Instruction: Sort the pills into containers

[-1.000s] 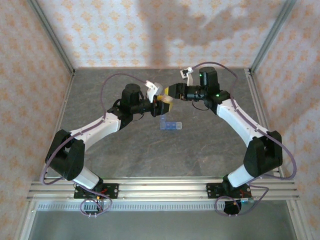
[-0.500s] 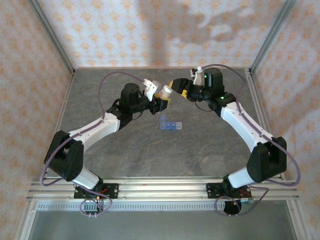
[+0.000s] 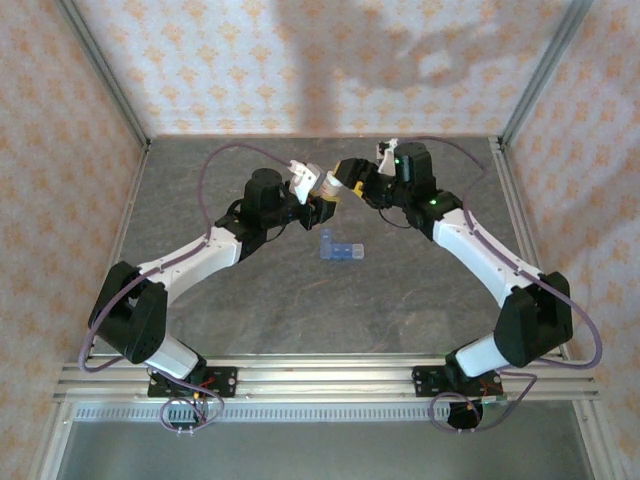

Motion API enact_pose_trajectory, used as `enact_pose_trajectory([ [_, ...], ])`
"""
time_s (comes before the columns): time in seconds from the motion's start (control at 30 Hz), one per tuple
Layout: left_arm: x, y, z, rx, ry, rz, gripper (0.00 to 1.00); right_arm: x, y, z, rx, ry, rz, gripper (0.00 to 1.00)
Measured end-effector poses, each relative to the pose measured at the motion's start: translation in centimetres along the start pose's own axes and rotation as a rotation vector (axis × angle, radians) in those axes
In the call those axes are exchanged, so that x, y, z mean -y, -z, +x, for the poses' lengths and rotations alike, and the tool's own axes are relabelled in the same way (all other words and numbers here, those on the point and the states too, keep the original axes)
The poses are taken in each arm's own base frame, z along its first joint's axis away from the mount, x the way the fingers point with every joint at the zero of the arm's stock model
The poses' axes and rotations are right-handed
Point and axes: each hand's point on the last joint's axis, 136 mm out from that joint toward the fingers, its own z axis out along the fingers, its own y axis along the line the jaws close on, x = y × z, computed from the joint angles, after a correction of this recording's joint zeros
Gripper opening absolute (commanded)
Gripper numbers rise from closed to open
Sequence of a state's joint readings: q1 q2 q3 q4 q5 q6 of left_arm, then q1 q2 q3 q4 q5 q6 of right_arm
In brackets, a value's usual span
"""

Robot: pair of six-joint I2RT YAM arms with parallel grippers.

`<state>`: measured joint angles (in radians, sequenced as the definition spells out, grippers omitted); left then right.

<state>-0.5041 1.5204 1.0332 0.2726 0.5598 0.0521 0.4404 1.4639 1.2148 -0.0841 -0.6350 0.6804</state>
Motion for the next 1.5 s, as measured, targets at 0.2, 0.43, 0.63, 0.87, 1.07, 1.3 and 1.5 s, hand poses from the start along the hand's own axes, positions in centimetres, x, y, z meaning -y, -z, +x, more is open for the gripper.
enact_pose_trajectory([
  [0.2, 0.2, -0.1, 0.0, -0.001, -0.003, 0.004, 0.0, -0.7, -0.3, 0.0, 0.005, 0.012, -0.012, 0.72],
  [0.43, 0.6, -0.1, 0.1, -0.003, -0.005, 0.012, 0.0, -0.9, -0.3, -0.1, 0.012, 0.016, -0.016, 0.72],
  [0.63, 0.6, -0.2, 0.1, -0.002, -0.005, 0.013, 0.0, -1.5, -0.4, 0.3, 0.001, 0.021, -0.035, 0.67],
  [0.87, 0.6, -0.2, 0.1, -0.003, -0.005, 0.013, 0.0, -2.0, -0.6, 1.2, -0.025, 0.029, -0.058, 0.52],
  [1.07, 0.6, -0.2, 0.3, -0.011, -0.002, 0.012, 0.0, -1.6, -0.7, 1.3, -0.024, 0.05, -0.055, 0.39],
  [1.3, 1.1, -0.1, 0.3, -0.013, 0.014, 0.042, 0.0, -1.6, 0.0, 1.1, -0.042, 0.146, -0.081, 0.34],
  [1.5, 2.9, 0.2, -0.5, 0.011, 0.086, 0.161, 0.0, -2.4, 1.6, 1.3, -0.116, 0.258, -0.192, 0.35],
])
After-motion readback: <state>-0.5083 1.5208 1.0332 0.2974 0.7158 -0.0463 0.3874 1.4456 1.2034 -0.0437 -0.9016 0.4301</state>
